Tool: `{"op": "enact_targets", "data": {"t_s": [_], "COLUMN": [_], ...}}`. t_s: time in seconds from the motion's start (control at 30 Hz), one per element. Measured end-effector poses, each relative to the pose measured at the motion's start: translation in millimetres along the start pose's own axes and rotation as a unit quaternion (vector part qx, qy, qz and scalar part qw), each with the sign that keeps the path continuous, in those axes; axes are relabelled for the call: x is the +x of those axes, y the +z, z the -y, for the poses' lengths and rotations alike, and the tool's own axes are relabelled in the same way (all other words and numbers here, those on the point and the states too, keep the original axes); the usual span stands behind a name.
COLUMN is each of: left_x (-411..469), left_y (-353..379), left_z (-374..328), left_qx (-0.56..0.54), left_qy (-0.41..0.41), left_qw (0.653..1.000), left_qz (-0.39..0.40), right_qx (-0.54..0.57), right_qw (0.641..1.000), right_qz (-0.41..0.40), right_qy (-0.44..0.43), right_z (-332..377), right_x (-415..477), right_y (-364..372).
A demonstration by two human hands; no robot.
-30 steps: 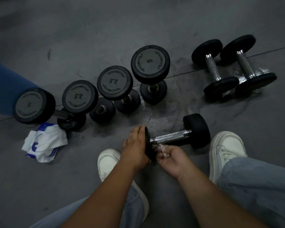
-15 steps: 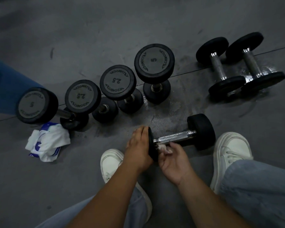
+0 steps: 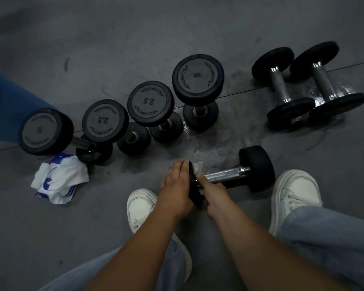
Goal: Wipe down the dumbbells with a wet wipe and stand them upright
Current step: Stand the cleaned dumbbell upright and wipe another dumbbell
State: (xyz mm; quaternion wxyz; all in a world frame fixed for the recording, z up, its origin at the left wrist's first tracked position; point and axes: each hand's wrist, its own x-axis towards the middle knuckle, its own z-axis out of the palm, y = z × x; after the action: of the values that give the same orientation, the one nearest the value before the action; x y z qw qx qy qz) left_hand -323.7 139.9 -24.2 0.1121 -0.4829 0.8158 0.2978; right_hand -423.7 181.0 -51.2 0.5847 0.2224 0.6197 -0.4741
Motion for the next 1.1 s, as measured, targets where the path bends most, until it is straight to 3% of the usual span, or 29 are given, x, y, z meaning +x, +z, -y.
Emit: {"op": "enact_targets", "data": {"t_s": [0.07,0.13,0.23,0.4,0.63,0.9,1.1], "left_x": [0.2,0.3,-0.4,1.7,1.3,0.9,0.6], "left_y": [2.5,4.2,6.7,5.9,6.9,5.4,7.5], "left_z": [0.7,2.1,3.9,4.1,6.2,3.8,5.5], "left_qx": [0.002,-0.002,-0.005,-0.007,-0.005,-0.012,-0.009], "left_qy": [0.0,-0.006,-0.006,-0.005,-0.003,-0.004,-0.008], "left_qw": [1.0,1.0,1.0,1.0,1.0,1.0,1.0], "left_qz": [-0.007,-0.003,-0.009,-0.01,-0.003,-0.007,-0.003], "right_qx": [0.079,0.115,0.116,0.141,0.095,0.089,0.084], "right_qw": [0.996,0.992,0.993,0.988,0.995,0.989,0.996], "right_qz": [-0.027,-0.052,-0.02,0.0,0.005,0.04,0.017], "right_qy": [0.031,0.001,-0.026,0.055,0.02,0.11,0.018], "right_z": [3.0,-5.3,-19.1,-2.6,-19.7,-4.4,-23.4], "right_x": [1.3,-1.6,-10.0,8.7,-0.1,19.1,5.7], "right_y": [13.2,16.3,6.8,16.0,-3.8,11.9,-2.2]}}
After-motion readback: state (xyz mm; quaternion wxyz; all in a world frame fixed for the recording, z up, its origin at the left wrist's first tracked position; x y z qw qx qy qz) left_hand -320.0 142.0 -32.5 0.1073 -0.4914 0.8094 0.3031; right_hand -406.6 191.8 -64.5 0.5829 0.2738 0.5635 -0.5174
